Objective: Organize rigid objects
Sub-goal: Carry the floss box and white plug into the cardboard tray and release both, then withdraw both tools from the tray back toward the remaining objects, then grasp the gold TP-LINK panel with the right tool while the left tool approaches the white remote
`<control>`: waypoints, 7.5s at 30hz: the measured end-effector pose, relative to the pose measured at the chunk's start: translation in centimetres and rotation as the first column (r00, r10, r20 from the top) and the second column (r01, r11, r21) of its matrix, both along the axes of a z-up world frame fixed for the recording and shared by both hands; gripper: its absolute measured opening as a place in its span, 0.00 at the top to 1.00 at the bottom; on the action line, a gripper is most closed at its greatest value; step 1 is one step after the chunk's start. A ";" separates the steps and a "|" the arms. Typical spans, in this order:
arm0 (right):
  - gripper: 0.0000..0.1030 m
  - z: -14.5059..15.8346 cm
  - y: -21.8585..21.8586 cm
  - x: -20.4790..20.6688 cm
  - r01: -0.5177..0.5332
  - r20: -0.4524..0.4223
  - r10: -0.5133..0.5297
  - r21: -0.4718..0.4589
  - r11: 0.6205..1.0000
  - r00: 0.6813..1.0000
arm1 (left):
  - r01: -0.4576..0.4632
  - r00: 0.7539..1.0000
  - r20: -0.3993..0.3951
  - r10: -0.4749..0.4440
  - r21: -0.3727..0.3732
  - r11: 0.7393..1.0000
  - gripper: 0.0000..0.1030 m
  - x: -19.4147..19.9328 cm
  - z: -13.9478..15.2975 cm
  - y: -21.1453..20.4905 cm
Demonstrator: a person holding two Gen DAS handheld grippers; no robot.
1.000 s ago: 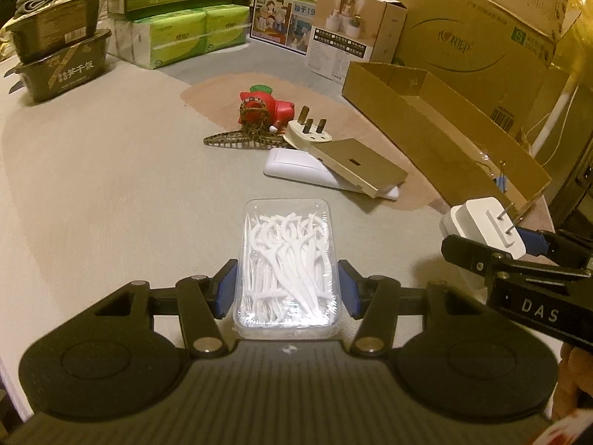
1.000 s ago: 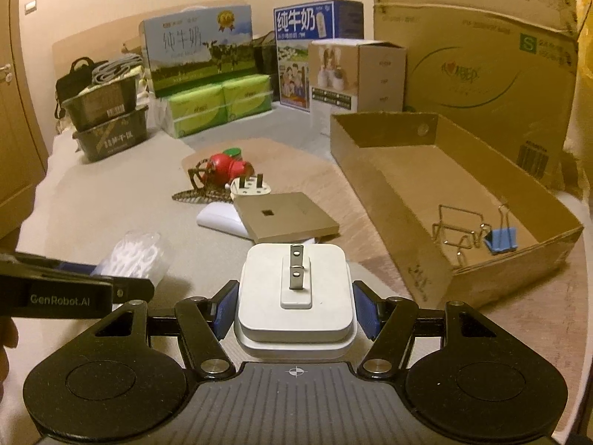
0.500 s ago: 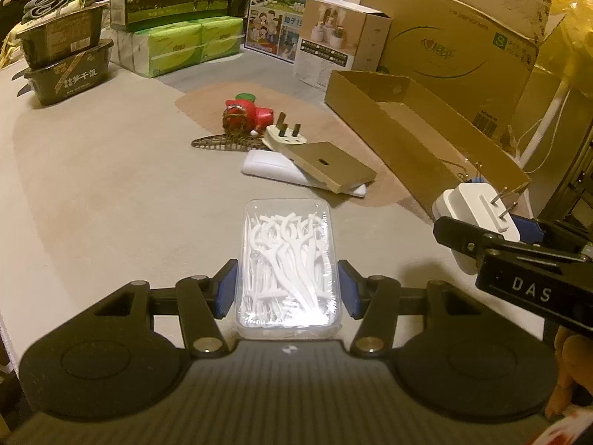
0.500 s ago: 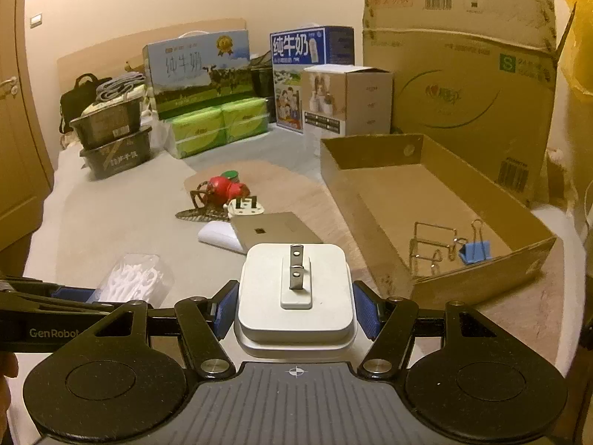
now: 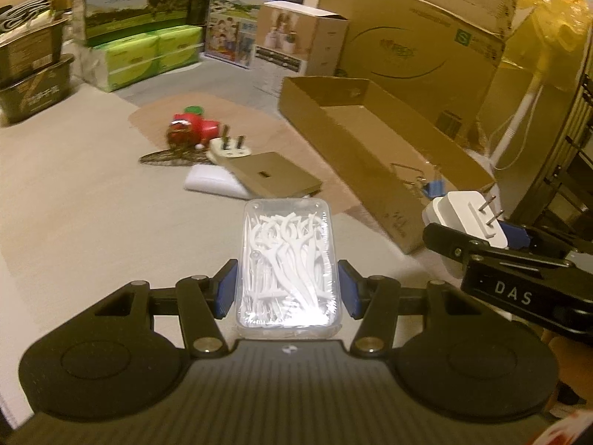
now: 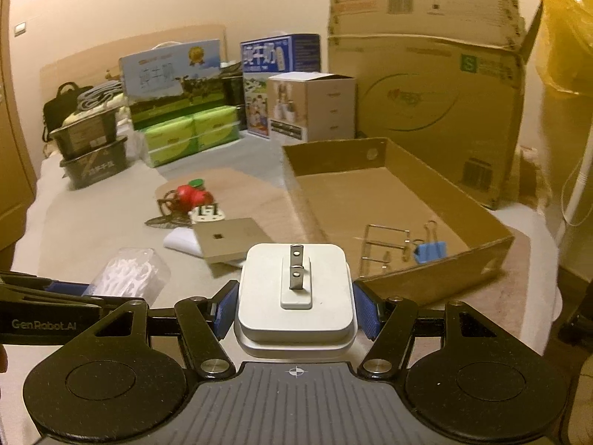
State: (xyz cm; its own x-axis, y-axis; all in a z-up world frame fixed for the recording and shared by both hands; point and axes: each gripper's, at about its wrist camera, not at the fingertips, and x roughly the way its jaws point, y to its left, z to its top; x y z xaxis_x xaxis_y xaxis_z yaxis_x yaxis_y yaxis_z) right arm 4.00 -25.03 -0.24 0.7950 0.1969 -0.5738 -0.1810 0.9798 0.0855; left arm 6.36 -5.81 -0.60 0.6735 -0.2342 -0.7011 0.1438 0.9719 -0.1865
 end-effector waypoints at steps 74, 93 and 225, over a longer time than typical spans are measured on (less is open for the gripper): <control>0.38 -1.6 -13.8 22.0 -0.004 -0.080 0.007 0.044 0.999 0.997 | 0.026 0.997 0.066 -0.028 0.022 0.999 0.40 20.1 0.1 -12.1; 0.38 -1.8 -12.6 23.2 -0.004 -0.087 0.011 0.079 0.997 0.996 | 0.011 0.998 0.057 -0.011 -0.006 1.000 0.40 19.6 0.0 -10.7; 0.13 -7.5 13.5 11.9 -0.543 -0.306 0.538 0.077 0.836 0.785 | -0.151 0.988 -0.011 0.151 0.025 0.988 0.11 7.4 -4.8 14.7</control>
